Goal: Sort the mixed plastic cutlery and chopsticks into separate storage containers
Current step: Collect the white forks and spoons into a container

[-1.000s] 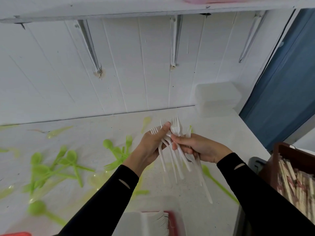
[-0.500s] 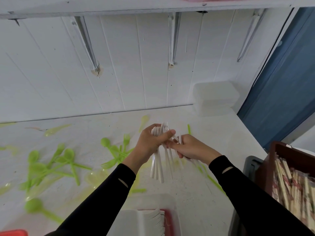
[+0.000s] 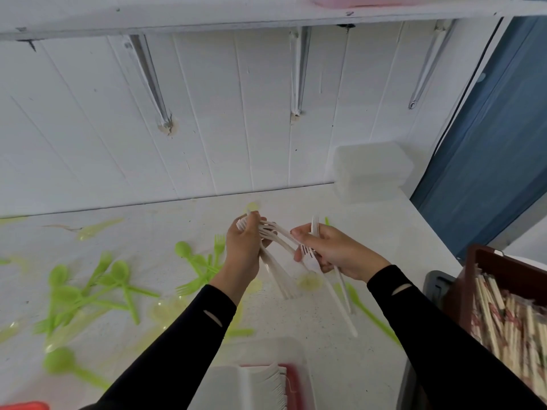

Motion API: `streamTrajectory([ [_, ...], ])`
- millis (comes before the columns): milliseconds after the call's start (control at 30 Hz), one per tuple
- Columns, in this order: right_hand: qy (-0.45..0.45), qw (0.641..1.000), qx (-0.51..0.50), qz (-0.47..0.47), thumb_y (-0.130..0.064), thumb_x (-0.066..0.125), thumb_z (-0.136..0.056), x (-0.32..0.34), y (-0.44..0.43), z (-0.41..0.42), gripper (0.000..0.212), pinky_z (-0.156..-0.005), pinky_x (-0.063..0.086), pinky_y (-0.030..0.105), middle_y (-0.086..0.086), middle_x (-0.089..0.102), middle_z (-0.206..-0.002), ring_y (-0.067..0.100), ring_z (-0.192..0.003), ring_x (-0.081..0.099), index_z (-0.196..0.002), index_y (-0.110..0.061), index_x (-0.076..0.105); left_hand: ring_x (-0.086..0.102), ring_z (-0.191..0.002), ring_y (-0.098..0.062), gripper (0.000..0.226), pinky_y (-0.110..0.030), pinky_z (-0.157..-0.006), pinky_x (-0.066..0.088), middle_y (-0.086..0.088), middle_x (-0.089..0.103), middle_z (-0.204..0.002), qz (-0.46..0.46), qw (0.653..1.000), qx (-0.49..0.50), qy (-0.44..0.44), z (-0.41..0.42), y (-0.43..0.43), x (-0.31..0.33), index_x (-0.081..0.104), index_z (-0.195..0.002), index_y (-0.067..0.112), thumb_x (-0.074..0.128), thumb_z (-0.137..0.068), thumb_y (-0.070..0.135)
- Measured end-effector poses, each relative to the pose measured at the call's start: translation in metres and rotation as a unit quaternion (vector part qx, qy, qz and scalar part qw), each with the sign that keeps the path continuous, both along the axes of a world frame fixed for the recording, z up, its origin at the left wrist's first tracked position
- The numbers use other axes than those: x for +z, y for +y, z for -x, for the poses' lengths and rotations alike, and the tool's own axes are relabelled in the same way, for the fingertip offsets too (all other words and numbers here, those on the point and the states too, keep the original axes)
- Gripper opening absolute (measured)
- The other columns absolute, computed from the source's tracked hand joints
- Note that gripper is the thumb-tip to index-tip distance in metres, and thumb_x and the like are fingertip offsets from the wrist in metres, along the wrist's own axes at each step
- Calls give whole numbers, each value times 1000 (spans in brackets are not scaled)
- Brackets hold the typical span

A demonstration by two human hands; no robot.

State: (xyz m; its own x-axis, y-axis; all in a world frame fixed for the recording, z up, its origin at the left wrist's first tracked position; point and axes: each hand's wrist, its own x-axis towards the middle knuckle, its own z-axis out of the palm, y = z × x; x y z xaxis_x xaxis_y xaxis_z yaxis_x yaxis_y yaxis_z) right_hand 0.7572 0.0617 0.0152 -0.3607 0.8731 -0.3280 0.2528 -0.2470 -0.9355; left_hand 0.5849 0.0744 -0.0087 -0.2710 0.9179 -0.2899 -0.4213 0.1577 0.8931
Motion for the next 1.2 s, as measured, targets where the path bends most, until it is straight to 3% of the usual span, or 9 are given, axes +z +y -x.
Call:
streamTrajectory([
  [233,-60,990,-124,15,-35,54,-100,-9,8,-20,26,-40,30,21,8,70,-77,8,-39,32,-98,-10,60,67,-66,-16,3,-36,-78,57,-1,61,-72,-67,992,99,-45,8,1,8,58,-97,10,57,-97,13],
  [400,34,980,-186,-57,-31,64,-95,-2,6,-10,30,-43,38,20,-2,61,-56,8,-40,42,-85,-3,61,72,-70,-21,15,-32,-63,57,-6,69,-77,-6,979,-163,121,-7,-14,8,64,-96,6,66,-94,21],
  [500,80,976,-192,-71,-28,65,-95,-3,3,2,30,-46,45,25,9,57,-53,16,-42,49,-88,0,59,71,-78,-22,25,-29,-70,58,-15,71,-86,29,946,-295,131,-17,-24,12,68,-96,-3,61,-96,21],
  [633,90,975,-193,-67,-31,65,-95,-3,1,9,30,-48,49,29,9,58,-55,19,-46,54,-87,-2,61,66,-86,-21,31,-27,-78,53,-12,68,-88,6,921,-379,93,-11,-21,16,64,-87,7,56,-99,34],
  [767,89,971,-210,-74,-35,67,-92,-3,1,10,32,-45,48,28,8,59,-60,19,-48,54,-89,-3,62,70,-90,-23,24,-28,-79,57,-14,70,-92,28,926,-371,68,-10,-23,18,70,-99,2,69,-91,25],
  [867,21,968,-238,-83,-47,66,-90,-4,2,9,37,-43,40,24,1,56,-65,13,-48,52,-99,-12,60,71,-93,-24,26,-32,-85,58,-15,72,-98,44,930,-355,81,-14,-24,16,70,-106,-2,72,-88,18],
  [967,-38,969,-242,-34,-56,64,-86,-4,6,6,48,-48,36,24,-4,56,-90,10,-55,44,-115,-22,47,72,-98,-28,29,-34,-86,59,-17,73,-100,54,955,-287,49,-13,-20,15,68,-112,-3,73,-87,12],
  [1100,111,964,-223,96,-22,38,-88,-5,9,5,7,-38,23,20,7,36,-88,10,-42,28,-90,-15,36,70,-102,-28,32,-34,-89,58,-21,72,-106,33,964,-261,30,-7,-17,15,67,-114,-2,74,-85,10],
  [1200,100,970,-200,90,-7,34,-89,-3,5,6,15,-38,27,22,4,36,-71,12,-44,33,-76,-14,38,71,-94,-25,30,-31,-87,58,-17,73,-101,30,956,-288,37,-7,-19,15,70,-110,-3,74,-85,13],
])
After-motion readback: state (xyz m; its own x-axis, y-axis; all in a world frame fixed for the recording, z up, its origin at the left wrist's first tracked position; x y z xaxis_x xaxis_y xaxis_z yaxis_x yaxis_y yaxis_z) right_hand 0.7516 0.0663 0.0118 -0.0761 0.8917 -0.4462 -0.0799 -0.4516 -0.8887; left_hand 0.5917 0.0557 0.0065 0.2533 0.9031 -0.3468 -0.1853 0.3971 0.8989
